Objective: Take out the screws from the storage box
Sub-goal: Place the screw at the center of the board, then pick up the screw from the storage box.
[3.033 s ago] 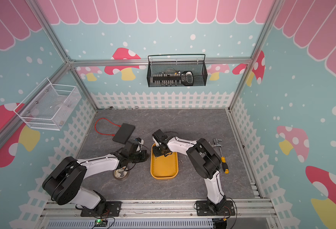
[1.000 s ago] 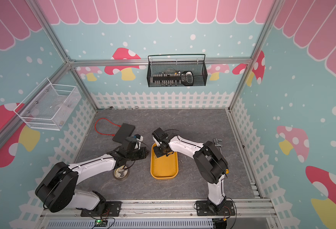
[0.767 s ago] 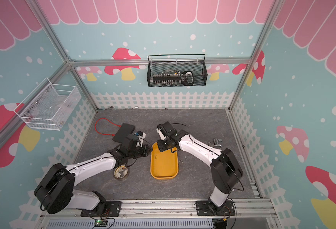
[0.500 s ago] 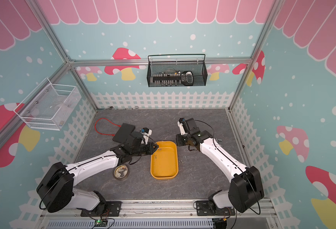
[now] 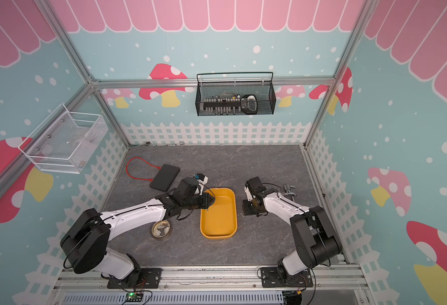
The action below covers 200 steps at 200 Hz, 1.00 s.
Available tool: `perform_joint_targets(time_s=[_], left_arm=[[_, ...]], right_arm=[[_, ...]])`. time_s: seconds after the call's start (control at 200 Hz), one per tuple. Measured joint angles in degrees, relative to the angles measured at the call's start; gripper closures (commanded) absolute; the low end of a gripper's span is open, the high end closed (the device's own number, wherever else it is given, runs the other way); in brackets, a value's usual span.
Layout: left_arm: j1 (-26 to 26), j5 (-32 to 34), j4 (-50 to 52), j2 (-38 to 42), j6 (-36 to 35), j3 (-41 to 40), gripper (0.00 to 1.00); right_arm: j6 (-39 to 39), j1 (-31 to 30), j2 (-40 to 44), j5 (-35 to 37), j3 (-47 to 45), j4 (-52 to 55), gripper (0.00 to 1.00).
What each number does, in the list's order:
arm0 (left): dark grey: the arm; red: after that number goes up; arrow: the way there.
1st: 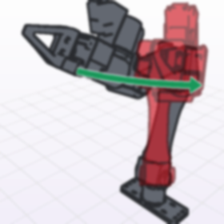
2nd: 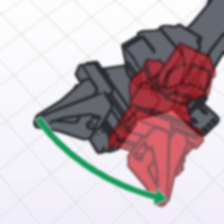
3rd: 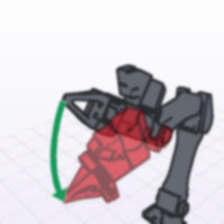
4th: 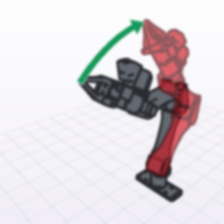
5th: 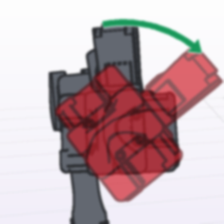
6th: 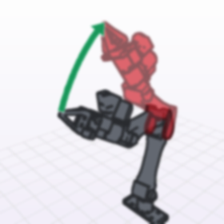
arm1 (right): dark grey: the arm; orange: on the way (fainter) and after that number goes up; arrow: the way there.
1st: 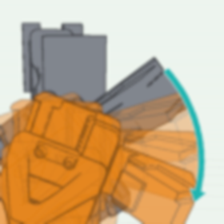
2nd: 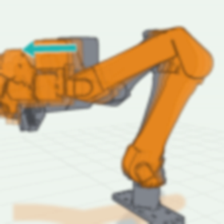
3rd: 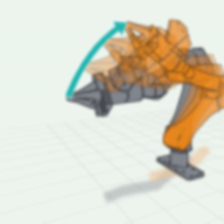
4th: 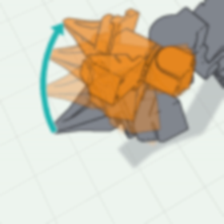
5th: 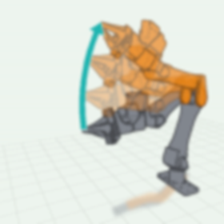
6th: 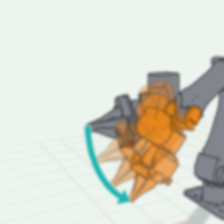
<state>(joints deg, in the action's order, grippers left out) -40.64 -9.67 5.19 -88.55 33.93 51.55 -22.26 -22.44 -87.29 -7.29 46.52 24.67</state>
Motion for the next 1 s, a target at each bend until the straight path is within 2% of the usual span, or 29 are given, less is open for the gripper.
perform_joint_targets(time_s=[0.18,0.245,0.475,0.676,0.871,1.001], left_arm=[[-0.28,0.98,0.13,-1.03,0.83,0.04,0.8],[-0.55,1.14,0.15,-1.09,1.03,0.11,0.79],[-0.81,1.84,0.15,-1.11,1.9,0.24,0.78],[-1.16,3.08,0.68,-1.14,1.73,0.63,0.76],[-4.33,9.84,6.95,-7.17,-2.93,10.6,0.66],[-5.86,15.08,11.02,-10.8,-5.33,15.5,0.64]], right_arm=[[-0.02,0.0,0.09,-0.35,-2.47,-2.69,0.88],[-0.07,0.0,0.2,-0.44,-2.75,-3.17,0.83],[0.15,0.0,0.81,-0.46,-3.1,-3.58,0.77],[0.2,0.0,4.96,-0.55,-2.21,-2.64,0.76],[0.17,0.0,10.21,-2.51,0.59,-2.21,0.77],[-0.11,0.0,15.08,-5.73,1.97,-2.99,0.77]])
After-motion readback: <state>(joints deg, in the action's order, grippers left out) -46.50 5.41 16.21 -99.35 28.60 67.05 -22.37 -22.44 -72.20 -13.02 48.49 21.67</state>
